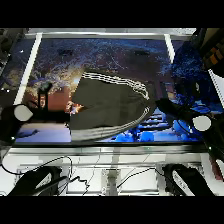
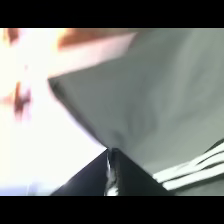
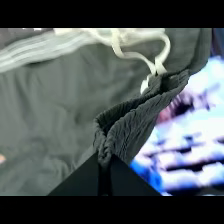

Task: Fold the clothes and pants, and hang the long-sleeved shirts on hangers.

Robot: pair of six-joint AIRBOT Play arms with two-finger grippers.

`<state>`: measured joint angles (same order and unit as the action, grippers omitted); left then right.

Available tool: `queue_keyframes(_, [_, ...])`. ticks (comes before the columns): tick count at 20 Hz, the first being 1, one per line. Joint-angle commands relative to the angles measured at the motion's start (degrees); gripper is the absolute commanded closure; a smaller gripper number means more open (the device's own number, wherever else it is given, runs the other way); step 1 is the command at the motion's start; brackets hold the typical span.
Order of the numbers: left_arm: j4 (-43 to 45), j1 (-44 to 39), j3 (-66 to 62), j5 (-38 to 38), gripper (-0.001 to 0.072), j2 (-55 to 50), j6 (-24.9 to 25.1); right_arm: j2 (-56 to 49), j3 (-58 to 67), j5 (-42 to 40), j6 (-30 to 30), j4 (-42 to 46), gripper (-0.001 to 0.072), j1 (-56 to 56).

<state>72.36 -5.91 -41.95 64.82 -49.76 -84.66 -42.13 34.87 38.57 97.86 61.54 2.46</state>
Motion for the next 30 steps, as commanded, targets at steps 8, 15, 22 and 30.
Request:
queue_keyframes(8, [5.6,0.1,8.9,-1.3,0.0014,-2.9,-5.1,0.0,0.1,6.9,0.0,4.1,0.069,0.1])
queue_keyframes(15, [-0.3,0.1,8.8,-7.2,0.0016,-4.0,-8.0,0.0,0.1,6.9,0.0,8.2,0.0371,0.1])
queue_keyframes(22, [-4.5,0.0,8.9,1.3,0.0017,4.6,-9.6,-0.1,0.1,7.3,0.2,18.5,0.0363,-3.0])
queue_keyframes(30, [-3.9,0.1,8.9,8.2,0.0017,19.7,-14.5,-0.1,-2.4,30.9,-16.5,14.5,0.0374,-26.0])
